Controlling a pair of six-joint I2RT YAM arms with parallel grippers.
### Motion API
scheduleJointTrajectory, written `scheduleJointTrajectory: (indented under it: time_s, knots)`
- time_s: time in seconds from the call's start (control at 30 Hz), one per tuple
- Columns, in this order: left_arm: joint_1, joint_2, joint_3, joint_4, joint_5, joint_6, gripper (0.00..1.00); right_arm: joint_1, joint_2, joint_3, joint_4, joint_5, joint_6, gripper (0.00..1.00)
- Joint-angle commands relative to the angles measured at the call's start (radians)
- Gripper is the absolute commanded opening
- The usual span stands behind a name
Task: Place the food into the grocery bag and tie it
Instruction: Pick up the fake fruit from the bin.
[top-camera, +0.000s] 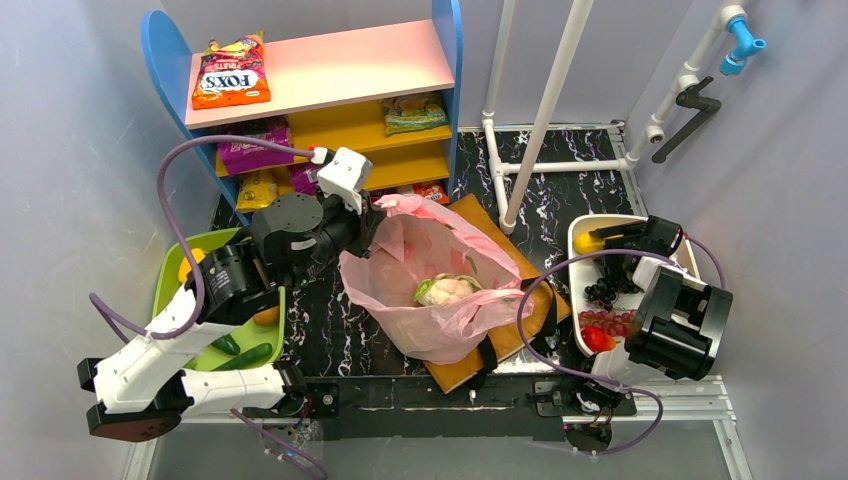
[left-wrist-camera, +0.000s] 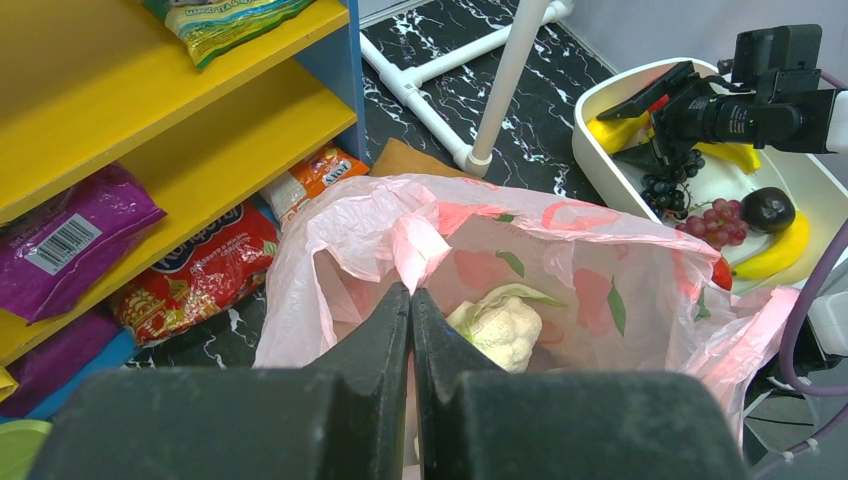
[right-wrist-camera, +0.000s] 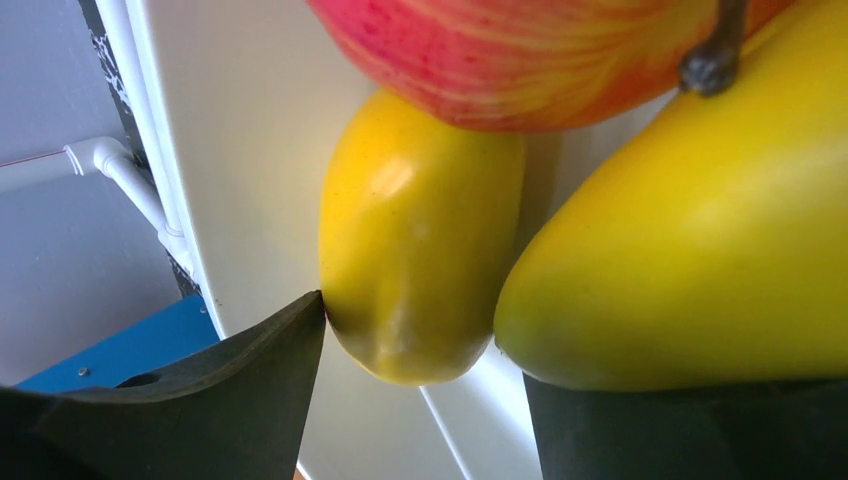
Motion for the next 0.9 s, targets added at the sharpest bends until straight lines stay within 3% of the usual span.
scheduleJointTrajectory:
  time_s: [0.0, 0.1, 0.27, 0.37, 0.87]
  knots:
    - [0.006, -0.014, -0.015, 0.032, -0.028, -0.006, 0.00, -0.004, 0.021, 0.050, 0.011, 0.046, -0.040, 0.75]
    - [0.006, -0.009, -0.015, 0.032, -0.031, -0.007, 0.00, -0.002, 0.011, 0.072, -0.029, 0.085, -0.062, 0.70]
    - [0.006, -0.006, -0.015, 0.037, -0.023, -0.013, 0.00, 0.005, -0.006, 0.073, -0.037, 0.087, -0.088, 0.46]
    - [0.006, -0.002, -0.018, 0.037, -0.023, -0.018, 0.00, 0.016, -0.039, 0.074, -0.061, 0.065, -0.101, 0.38]
    - [0.006, -0.029, -0.081, 0.089, -0.046, -0.026, 0.00, 0.042, -0.411, 0.152, -0.368, -0.018, -0.189, 0.35]
